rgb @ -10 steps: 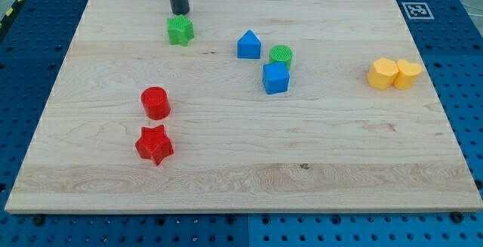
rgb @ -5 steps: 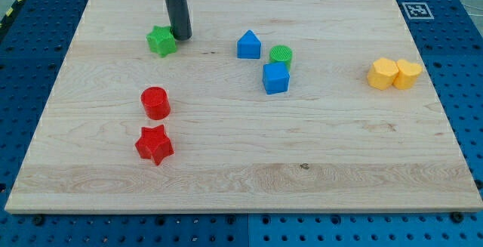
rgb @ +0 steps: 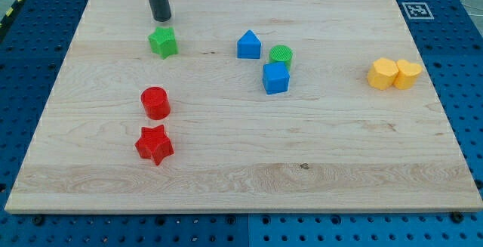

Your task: Move the green star above to the red circle

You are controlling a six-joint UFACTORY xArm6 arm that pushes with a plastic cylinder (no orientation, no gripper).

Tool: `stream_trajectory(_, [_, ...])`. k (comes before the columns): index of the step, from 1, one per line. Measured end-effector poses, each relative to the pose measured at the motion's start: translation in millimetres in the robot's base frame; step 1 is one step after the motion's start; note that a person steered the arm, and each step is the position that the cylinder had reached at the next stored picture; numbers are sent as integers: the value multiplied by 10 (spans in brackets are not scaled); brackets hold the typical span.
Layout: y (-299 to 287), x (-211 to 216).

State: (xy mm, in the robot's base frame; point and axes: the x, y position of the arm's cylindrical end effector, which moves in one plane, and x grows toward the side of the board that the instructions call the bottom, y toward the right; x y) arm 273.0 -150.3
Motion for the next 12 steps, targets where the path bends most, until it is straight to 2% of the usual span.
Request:
stream_trajectory(1, [0, 327])
stream_trajectory(5, [181, 964])
stream_trajectory(6, [181, 1017])
stream_trajectory(8, [405, 675])
stream_trajectory(9, [700, 774])
stream_trajectory(11, [769, 1264])
stream_trajectory(12, [768, 1327])
